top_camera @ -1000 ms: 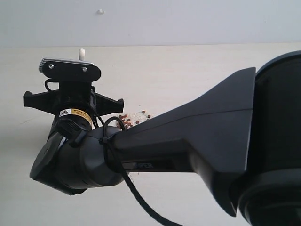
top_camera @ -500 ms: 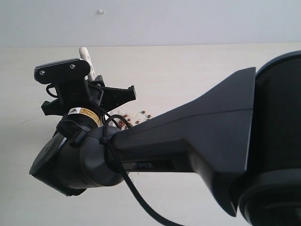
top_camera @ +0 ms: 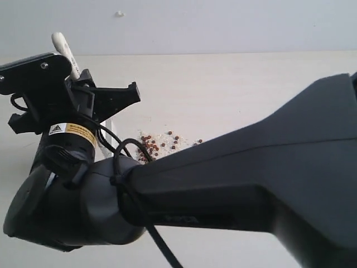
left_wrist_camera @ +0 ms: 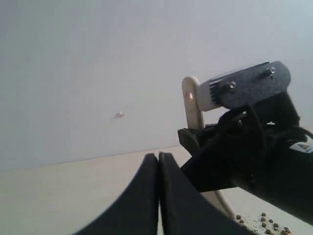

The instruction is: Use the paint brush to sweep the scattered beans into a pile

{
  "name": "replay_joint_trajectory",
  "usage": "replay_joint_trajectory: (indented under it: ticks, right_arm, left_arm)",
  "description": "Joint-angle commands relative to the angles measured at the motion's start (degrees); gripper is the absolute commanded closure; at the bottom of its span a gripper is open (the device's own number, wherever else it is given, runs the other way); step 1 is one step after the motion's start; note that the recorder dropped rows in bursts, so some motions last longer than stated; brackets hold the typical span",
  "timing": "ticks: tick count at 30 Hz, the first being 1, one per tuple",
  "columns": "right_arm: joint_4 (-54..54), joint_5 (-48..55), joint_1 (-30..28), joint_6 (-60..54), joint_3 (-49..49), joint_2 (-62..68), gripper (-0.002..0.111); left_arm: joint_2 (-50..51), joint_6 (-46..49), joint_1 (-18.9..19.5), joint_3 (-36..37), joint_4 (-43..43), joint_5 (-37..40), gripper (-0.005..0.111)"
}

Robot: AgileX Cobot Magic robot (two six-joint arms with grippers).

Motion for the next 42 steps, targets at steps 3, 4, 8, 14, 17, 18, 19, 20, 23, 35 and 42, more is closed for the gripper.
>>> replay_joint_trajectory:
  ticks: [3,4,8,14,17,18,19,20,23,35,42]
  right_arm:
    - [-15.1,0.8,-1.8,25.4,20.2,-7.5,0.108]
    - [-19.3,1.4,-2.6,30.8,22.8,-8.5,0.108]
    - [-59.8,1.0,-10.4,70.9,38.9,-13.7,0.108]
    - [-69.6,6.8,-14.0,83.9,42.3,-14.1,0.108]
    - [-69.5,7.0,-14.0,83.7,42.3,-14.1,0.108]
    - [-69.5,7.0,-14.1,83.7,42.3,-14.1,0.108]
    - [-69.5,7.9,-14.4,83.8,42.3,-14.1,0.108]
    - [-69.0,10.0,-15.2,83.8,42.3,-14.1,0.108]
    - [-69.0,14.1,-17.3,83.8,42.3,-14.1,0.108]
    - [-72.1,15.9,-24.3,82.5,42.0,-14.1,0.108]
    - [-72.2,16.0,-29.4,81.1,40.8,-14.1,0.108]
  left_arm:
    - [-0.3,-0.4,0.1,0.2,-0.2,0.1,0.107]
    - [-0.3,-0.4,0.1,0.2,-0.2,0.1,0.107]
    - [-0.3,-0.3,0.1,0.2,-0.2,0.1,0.107]
    - [-0.3,-0.3,0.1,0.2,-0.2,0.1,0.107]
    - [-0.3,-0.4,0.1,0.2,-0.2,0.1,0.107]
    - [-0.3,-0.2,0.1,0.2,-0.2,0.1,0.107]
    - [-0.3,-0.2,0.1,0.2,-0.2,0.1,0.107]
    - [-0.3,-0.2,0.1,0.2,-0.2,0.1,0.107]
    - [-0.3,-0.2,0.1,0.2,-0.2,0.1,0.107]
    - [-0.3,-0.2,0.1,0.2,-0.2,0.1,0.107]
    - [-0.3,-0.3,0.1,0.2,-0.2,0.1,0.107]
